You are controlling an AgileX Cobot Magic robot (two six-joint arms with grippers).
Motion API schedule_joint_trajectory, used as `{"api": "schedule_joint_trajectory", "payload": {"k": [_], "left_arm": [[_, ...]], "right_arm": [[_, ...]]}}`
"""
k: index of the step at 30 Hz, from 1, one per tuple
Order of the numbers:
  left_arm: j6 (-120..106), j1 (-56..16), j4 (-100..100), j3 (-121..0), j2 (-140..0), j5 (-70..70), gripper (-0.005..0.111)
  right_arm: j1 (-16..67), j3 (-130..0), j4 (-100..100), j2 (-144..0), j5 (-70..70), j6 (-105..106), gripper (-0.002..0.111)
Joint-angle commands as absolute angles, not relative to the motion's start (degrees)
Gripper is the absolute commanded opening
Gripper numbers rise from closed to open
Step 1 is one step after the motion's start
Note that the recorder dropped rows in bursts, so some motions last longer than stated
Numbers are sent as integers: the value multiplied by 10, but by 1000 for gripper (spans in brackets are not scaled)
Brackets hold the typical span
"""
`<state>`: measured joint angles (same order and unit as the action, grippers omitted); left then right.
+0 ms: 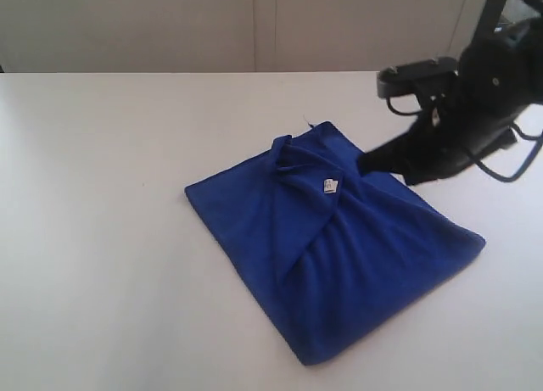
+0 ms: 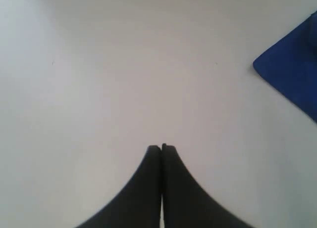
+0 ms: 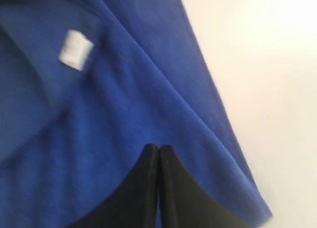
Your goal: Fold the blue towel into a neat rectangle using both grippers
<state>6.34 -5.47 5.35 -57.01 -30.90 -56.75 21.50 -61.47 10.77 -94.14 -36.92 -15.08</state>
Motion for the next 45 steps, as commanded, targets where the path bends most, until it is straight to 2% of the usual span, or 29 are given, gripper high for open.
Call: {"api": "schedule_joint_trajectory", "payload": {"k": [1,9,15,32,45], "left_arm": [[60,-53,47,-566,-305,-571,0],[60,-53,47,-566,-305,-571,0],[60,-53,47,-566,-305,-571,0],[60,-53,47,-566,-305,-571,0],[60,-53,47,-566,-305,-571,0]], "right_arm": [[285,-697,64,-966,-369,-110,0],[381,-902,-75,-1161,-417,27,0],[395,-1012,-77,-1278,-467,28,0],[394,-1074,-71,-1373,-430,15,0],[330,-1165,-41,-1448,-355,-122,0]]}}
